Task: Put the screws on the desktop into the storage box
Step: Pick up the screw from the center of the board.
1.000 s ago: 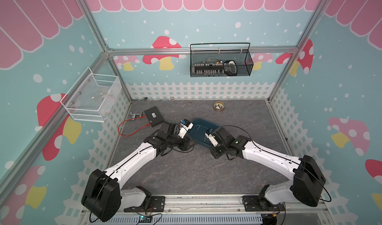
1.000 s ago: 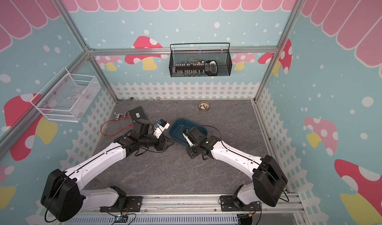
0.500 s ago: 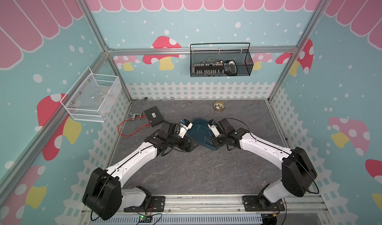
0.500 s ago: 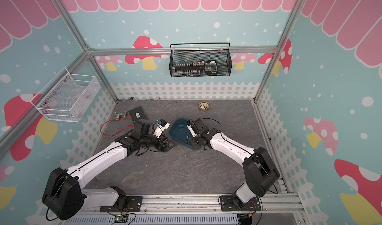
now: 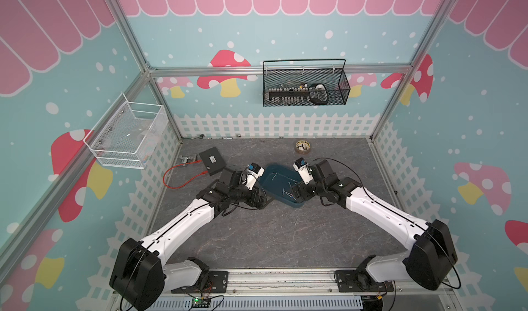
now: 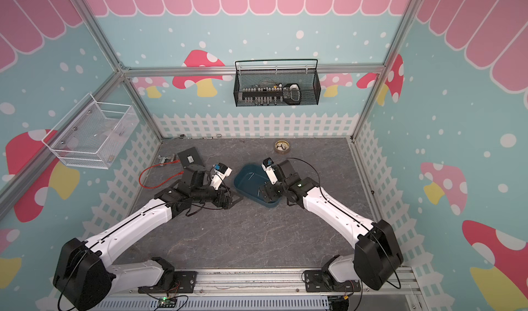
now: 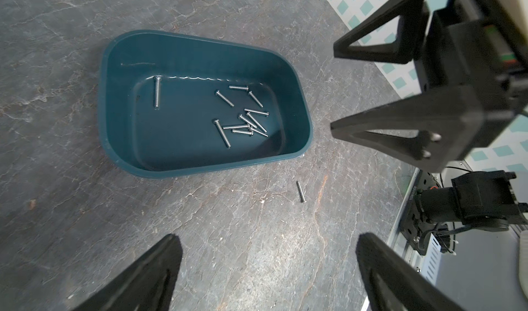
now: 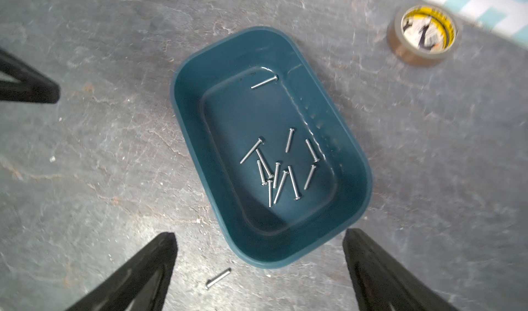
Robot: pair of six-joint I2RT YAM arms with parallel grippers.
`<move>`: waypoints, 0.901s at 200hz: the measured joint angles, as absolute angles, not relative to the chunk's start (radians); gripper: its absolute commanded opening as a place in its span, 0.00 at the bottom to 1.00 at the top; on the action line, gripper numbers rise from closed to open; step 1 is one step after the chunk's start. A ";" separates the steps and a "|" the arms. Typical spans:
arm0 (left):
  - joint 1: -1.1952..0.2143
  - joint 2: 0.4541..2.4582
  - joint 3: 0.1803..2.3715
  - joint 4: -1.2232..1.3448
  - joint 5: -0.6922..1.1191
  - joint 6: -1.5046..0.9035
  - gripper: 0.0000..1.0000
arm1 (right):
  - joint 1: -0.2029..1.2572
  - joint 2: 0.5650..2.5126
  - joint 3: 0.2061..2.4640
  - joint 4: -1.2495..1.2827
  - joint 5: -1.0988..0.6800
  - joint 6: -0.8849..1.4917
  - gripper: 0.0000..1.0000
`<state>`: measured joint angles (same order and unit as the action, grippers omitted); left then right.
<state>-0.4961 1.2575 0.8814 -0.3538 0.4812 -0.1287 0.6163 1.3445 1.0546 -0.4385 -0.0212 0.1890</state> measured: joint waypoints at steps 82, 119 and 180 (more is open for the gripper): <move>-0.724 1.419 0.950 -0.354 0.401 -0.196 0.99 | 0.561 1.080 0.870 -0.487 -0.210 0.326 0.99; -0.792 1.496 0.981 -0.334 0.355 -0.252 0.96 | 0.537 0.978 0.792 -0.537 -0.278 0.390 0.99; -0.869 1.601 1.029 -0.317 0.278 -0.346 0.81 | 0.521 0.875 0.772 -0.613 -0.311 0.440 0.99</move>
